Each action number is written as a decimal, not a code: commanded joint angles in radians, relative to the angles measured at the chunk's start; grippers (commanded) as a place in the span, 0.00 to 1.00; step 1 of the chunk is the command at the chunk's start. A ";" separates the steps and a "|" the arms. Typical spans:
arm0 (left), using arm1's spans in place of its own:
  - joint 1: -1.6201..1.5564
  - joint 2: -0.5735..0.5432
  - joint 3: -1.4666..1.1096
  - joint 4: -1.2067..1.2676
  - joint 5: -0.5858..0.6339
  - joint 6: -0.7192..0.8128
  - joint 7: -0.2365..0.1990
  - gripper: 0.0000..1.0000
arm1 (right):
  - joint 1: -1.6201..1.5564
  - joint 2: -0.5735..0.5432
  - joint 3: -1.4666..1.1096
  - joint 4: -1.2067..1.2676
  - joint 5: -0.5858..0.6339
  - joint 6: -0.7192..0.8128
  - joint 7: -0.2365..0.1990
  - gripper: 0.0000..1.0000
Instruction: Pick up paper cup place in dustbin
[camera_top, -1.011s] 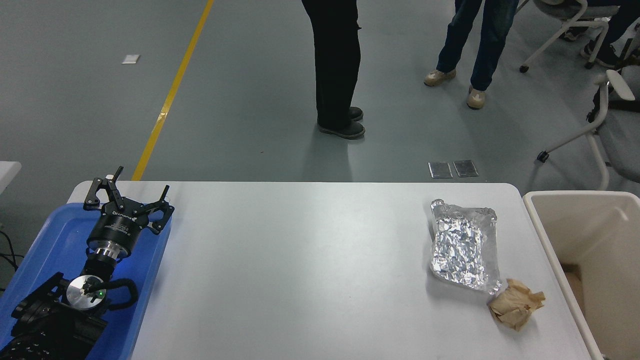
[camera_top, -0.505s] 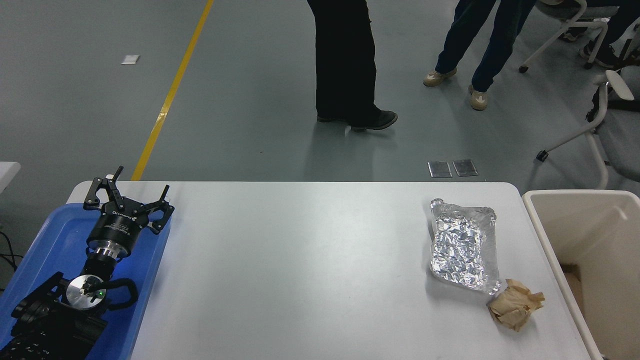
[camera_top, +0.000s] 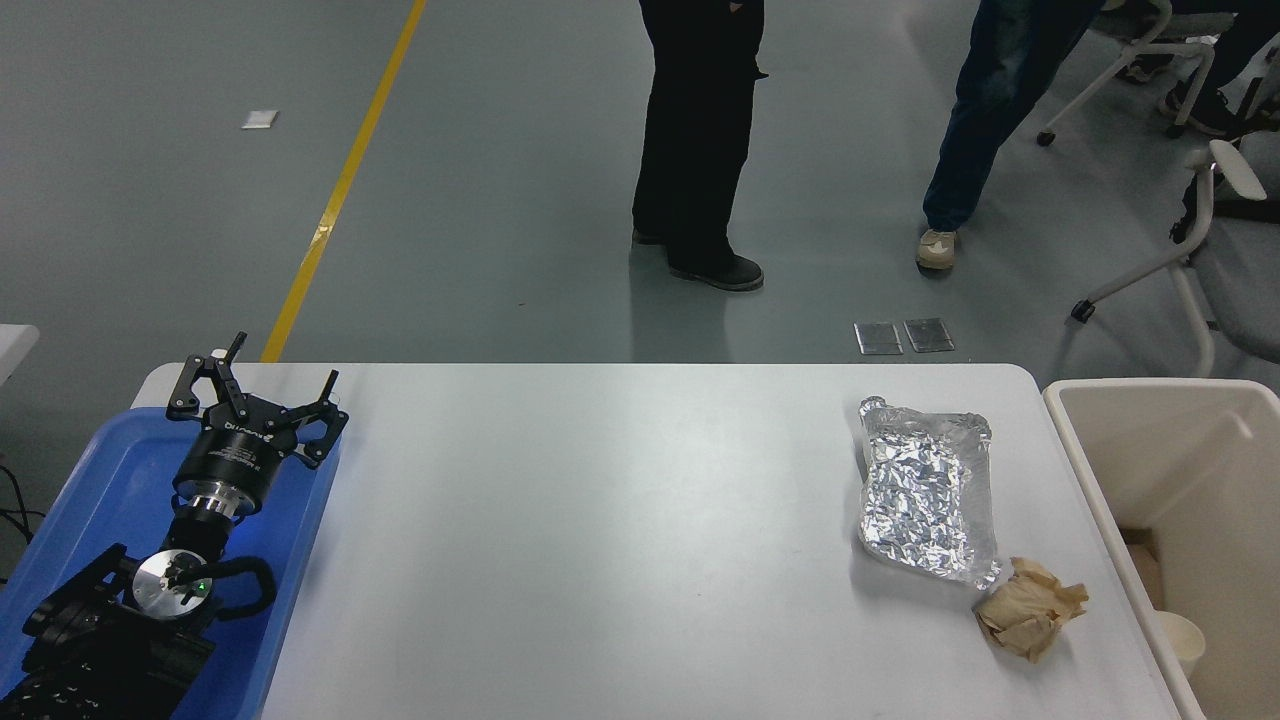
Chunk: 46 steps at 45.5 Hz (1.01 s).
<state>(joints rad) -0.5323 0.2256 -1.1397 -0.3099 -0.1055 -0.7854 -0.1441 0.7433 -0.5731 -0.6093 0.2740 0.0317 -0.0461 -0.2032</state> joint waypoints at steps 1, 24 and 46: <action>0.000 -0.002 0.000 0.000 0.000 0.000 -0.002 0.99 | 0.191 -0.157 -0.032 0.330 0.001 0.005 -0.007 1.00; -0.002 0.000 0.003 0.000 0.001 0.000 0.000 0.99 | 0.887 -0.200 -0.606 0.921 0.019 0.074 -0.004 1.00; 0.000 0.000 0.002 0.000 0.000 0.000 0.000 0.99 | 1.369 0.082 -0.692 1.016 0.020 0.831 -0.001 1.00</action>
<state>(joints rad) -0.5329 0.2256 -1.1376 -0.3099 -0.1045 -0.7854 -0.1443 1.8872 -0.6349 -1.2679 1.2272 0.0513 0.4954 -0.2054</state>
